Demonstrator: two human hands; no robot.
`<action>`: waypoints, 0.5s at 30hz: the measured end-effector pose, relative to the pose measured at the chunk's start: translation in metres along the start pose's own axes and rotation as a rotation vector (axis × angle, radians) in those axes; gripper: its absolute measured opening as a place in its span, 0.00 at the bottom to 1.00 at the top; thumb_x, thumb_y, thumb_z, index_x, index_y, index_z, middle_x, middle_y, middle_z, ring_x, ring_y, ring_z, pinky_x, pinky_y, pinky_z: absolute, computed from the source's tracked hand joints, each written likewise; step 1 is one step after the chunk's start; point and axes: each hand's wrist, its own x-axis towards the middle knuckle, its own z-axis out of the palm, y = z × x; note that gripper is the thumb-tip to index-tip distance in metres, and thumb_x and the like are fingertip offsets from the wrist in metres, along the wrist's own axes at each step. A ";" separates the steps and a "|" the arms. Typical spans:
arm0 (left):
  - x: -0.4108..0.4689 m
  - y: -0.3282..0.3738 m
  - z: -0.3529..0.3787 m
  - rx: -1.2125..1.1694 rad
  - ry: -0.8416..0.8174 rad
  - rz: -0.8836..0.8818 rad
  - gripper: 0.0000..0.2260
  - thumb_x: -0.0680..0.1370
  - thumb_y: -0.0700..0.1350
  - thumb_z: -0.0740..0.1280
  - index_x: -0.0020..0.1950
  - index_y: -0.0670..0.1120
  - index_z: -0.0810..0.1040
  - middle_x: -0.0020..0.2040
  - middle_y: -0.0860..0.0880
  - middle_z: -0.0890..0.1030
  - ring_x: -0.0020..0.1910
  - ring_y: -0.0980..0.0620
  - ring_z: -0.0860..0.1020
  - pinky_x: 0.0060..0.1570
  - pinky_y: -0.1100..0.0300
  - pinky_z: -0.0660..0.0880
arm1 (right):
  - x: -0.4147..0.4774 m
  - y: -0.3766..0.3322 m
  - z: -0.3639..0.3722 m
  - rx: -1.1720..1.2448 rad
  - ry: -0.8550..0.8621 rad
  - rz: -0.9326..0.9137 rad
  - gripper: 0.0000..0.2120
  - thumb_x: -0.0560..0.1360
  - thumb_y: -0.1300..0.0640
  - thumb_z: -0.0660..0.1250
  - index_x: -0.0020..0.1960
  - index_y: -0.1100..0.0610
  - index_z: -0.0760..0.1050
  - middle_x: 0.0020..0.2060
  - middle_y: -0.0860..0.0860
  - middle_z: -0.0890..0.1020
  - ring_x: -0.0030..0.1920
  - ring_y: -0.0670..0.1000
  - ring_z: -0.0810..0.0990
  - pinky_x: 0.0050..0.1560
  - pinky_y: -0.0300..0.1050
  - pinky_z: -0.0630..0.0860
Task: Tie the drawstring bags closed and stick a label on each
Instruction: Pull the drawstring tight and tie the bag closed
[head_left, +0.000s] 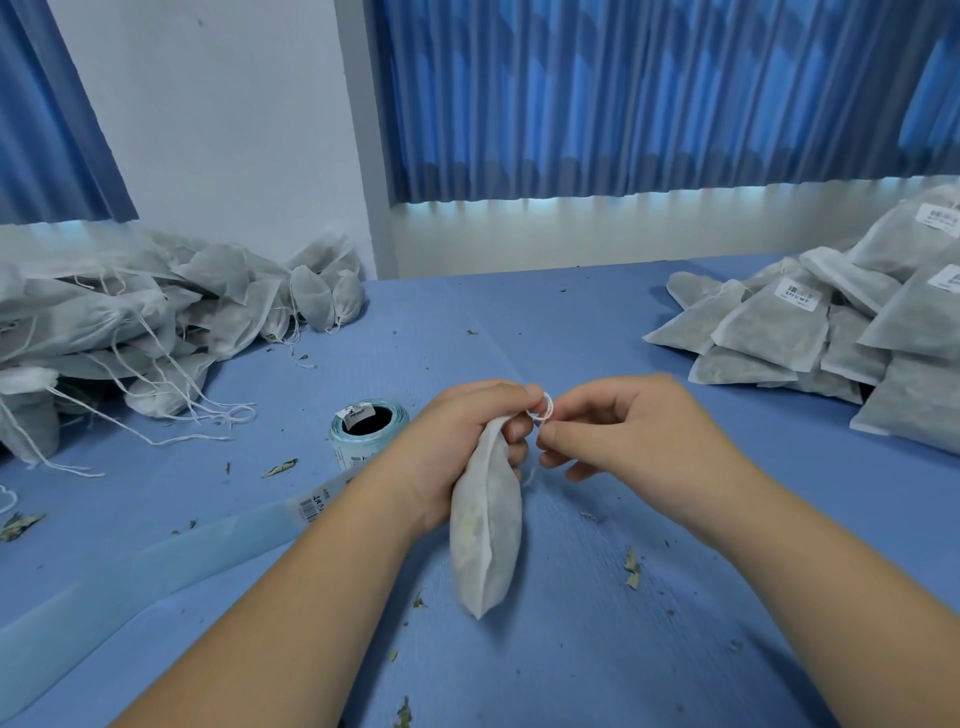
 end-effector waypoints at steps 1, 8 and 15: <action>0.000 0.000 0.000 -0.006 -0.005 0.001 0.06 0.70 0.46 0.70 0.34 0.46 0.78 0.28 0.51 0.68 0.25 0.55 0.65 0.25 0.64 0.63 | 0.001 0.000 0.001 -0.018 0.004 -0.001 0.05 0.72 0.66 0.71 0.42 0.59 0.83 0.34 0.55 0.85 0.35 0.47 0.83 0.34 0.36 0.78; 0.000 -0.001 0.002 0.003 0.012 0.022 0.06 0.70 0.46 0.70 0.33 0.48 0.81 0.28 0.52 0.69 0.25 0.56 0.65 0.26 0.64 0.62 | 0.001 0.005 0.005 -0.178 0.085 0.002 0.07 0.73 0.61 0.69 0.36 0.54 0.81 0.33 0.53 0.84 0.39 0.57 0.83 0.41 0.52 0.79; -0.001 0.000 0.000 -0.022 0.022 0.026 0.07 0.72 0.46 0.70 0.34 0.47 0.81 0.28 0.51 0.69 0.26 0.55 0.66 0.25 0.64 0.64 | 0.001 0.002 -0.001 -0.095 0.037 0.037 0.04 0.72 0.62 0.69 0.41 0.55 0.82 0.35 0.53 0.84 0.34 0.45 0.82 0.35 0.41 0.77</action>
